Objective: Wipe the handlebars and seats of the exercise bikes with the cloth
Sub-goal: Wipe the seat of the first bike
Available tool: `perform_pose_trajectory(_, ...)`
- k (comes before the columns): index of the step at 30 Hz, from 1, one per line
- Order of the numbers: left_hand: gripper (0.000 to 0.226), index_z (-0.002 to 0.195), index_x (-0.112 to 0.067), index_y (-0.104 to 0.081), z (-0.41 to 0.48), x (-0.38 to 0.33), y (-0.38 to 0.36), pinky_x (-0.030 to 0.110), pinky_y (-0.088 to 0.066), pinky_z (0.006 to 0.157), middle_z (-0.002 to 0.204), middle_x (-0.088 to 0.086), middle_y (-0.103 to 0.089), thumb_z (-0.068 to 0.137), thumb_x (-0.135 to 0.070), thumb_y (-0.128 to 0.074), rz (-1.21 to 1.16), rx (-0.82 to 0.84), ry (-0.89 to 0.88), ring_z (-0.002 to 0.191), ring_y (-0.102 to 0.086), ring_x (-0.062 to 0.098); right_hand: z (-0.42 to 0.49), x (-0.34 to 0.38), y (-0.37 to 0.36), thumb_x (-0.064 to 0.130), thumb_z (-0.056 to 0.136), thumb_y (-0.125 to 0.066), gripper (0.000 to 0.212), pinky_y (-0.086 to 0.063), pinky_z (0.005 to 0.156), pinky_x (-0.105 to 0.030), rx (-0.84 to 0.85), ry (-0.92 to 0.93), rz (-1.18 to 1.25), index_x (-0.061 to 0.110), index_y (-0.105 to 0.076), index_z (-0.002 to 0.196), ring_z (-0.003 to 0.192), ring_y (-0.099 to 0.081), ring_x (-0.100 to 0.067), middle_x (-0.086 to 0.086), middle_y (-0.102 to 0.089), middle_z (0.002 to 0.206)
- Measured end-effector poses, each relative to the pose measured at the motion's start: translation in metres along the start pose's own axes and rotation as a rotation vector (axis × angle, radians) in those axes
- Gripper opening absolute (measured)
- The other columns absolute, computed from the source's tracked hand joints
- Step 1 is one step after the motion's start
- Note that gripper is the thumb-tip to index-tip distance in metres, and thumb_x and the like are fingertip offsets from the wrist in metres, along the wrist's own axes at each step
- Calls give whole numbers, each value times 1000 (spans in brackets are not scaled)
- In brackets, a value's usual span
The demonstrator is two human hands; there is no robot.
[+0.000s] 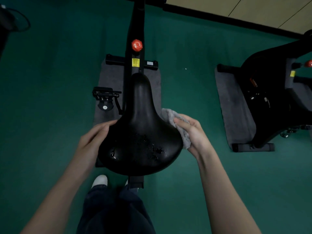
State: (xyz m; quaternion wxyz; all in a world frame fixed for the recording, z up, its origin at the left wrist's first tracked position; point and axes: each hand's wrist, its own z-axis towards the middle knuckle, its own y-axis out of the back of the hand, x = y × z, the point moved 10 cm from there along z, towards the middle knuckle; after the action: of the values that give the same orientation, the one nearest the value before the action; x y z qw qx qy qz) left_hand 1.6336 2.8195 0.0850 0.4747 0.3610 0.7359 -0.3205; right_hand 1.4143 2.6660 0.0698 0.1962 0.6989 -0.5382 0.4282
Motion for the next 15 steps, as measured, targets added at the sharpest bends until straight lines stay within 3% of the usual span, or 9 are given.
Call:
perform_pose_trajectory(4, 24, 105, -23, -70, 0, 5, 1, 9, -48, 85, 109, -7, -72, 96, -19, -48, -36, -38, 20, 108, -63, 7, -38, -24, 24, 4, 94, -54, 18, -55, 84, -33, -250, 173, 183, 5, -68, 104, 95, -67, -26, -15, -71, 102)
perform_pose_trajectory(8, 24, 103, -27, -71, -1, 6, 1, 11, -49, 86, 109, -5, -71, 89, -30, -52, -53, -54, 12, 108, -63, 8, -69, -31, 23, 7, 95, -55, 16, -50, 93, -40, -493, 391, 132, 11, -69, 102, 99, -64, -25, -11, -70, 101)
perform_pose_trajectory(13, 28, 102, -29, -73, -3, 7, 0, 15, -50, 90, 112, -4, -71, 84, -38, -52, -54, -46, 0, 110, -63, 11, -57, -42, 24, 6, 97, -50, 17, -52, 81, -33, -523, 248, 370, 5, -66, 99, 89, -63, -25, -11, -68, 91)
perform_pose_trajectory(15, 29, 102, -29, -72, -3, 7, 0, 15, -50, 90, 111, -4, -71, 85, -39, -51, -56, -47, -4, 110, -63, 11, -64, -52, 23, 7, 97, -50, 17, -52, 83, -35, -575, 232, 414, 6, -67, 100, 90, -64, -26, -10, -70, 92)
